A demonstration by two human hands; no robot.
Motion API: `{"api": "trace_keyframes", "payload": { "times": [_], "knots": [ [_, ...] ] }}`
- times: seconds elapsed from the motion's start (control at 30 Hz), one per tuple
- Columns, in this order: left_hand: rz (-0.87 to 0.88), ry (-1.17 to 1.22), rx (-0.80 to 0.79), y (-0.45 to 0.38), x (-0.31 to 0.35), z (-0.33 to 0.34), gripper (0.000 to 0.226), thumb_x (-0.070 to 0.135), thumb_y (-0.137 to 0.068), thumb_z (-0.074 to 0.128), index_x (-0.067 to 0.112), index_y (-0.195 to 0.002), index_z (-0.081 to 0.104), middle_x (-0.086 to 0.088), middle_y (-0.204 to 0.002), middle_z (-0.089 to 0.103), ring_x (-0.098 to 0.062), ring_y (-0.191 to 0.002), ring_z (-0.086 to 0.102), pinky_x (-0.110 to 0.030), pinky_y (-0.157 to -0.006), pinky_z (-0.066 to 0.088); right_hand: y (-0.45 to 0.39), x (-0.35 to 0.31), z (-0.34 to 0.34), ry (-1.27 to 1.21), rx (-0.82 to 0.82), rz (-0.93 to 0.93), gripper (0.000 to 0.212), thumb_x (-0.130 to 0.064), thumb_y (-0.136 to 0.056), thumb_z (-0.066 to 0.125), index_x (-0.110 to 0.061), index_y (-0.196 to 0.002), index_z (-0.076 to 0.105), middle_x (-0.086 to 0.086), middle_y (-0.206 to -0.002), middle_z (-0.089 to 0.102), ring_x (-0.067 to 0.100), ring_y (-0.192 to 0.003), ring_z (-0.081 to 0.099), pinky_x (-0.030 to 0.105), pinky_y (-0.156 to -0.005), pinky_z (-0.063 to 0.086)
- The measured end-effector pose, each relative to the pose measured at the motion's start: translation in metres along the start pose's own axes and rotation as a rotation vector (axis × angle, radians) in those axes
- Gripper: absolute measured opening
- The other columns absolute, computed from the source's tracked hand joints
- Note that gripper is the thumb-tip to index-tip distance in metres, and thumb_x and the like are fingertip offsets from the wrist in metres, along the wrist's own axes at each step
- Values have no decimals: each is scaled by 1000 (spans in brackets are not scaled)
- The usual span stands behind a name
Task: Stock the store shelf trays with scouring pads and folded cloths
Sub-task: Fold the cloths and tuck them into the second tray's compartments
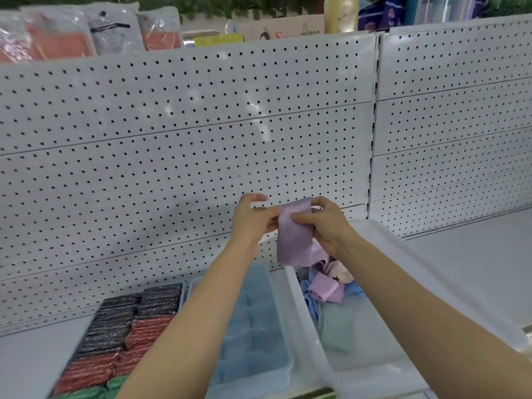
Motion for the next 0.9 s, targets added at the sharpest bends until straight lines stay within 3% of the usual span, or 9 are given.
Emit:
{"api": "trace_keyframes", "payload": {
  "times": [0.07,0.17,0.3,0.4,0.47,0.57,0.73,0.8,0.9],
  "knots": [
    [41,-85,-77,0,8,-4,42,4,-82,72,15,-121,59,-14,-96,69,-23,-81,69,-28,-74,60,0,-2,8,67,44,-30,42,6,-69,77,-5,-102,53,23,-101,62,32,-85,64,46,-81,55],
    [108,-229,-150,0,17,-13,39,8,-78,78,13,-116,69,-13,-104,71,-25,-96,69,-30,-84,57,2,-4,28,92,30,-50,50,3,-65,79,-7,-106,51,24,-106,61,30,-86,63,44,-81,54],
    [235,-349,4,2,35,-42,29,5,-69,81,22,-92,74,-2,-87,73,-16,-80,67,-30,-78,56,6,-9,46,160,13,-98,50,1,-66,78,-11,-105,50,20,-106,60,28,-91,61,49,-87,53],
    [263,-366,54,4,43,-58,26,8,-68,82,30,-78,71,5,-79,72,-13,-74,65,-35,-79,55,11,-13,54,217,8,-132,67,-3,-68,80,-18,-123,45,8,-113,53,20,-96,59,34,-82,53],
    [271,-358,58,6,47,-64,26,8,-67,83,30,-76,71,6,-76,70,-12,-72,64,-35,-78,55,13,-9,70,313,-108,-119,82,-19,-62,87,-28,-131,44,2,-127,46,17,-109,53,29,-88,47],
    [283,-347,76,7,53,-75,25,9,-65,85,25,-80,73,3,-77,70,-12,-72,64,-36,-77,58,21,6,99,264,-311,-64,59,-17,-66,85,-19,-120,60,5,-123,61,20,-113,59,28,-89,50],
    [266,-374,115,3,49,-100,25,22,-70,84,26,-91,72,3,-75,59,-13,-68,56,-33,-68,53,29,18,123,137,-354,-32,30,-8,-82,72,-5,-111,64,11,-109,70,21,-94,67,34,-84,56],
    [146,-401,92,1,33,-109,39,38,-75,81,24,-109,67,5,-84,56,-11,-74,56,-29,-71,50,27,24,127,81,-329,2,30,-5,-84,69,-2,-112,63,14,-110,69,23,-93,67,36,-85,56],
    [-122,-282,-125,5,-8,-103,49,48,-85,68,14,-118,59,-4,-113,66,-20,-101,66,-36,-91,55,23,26,128,25,-269,16,29,-1,-84,67,2,-113,61,15,-107,70,24,-89,68,35,-81,58]
  ]
}}
Point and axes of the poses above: each hand's wrist, its own y-axis away from the middle knuckle, its own z-axis out of the palm, x = y × z, the point moved 10 cm from there along -y, towards the middle knuckle
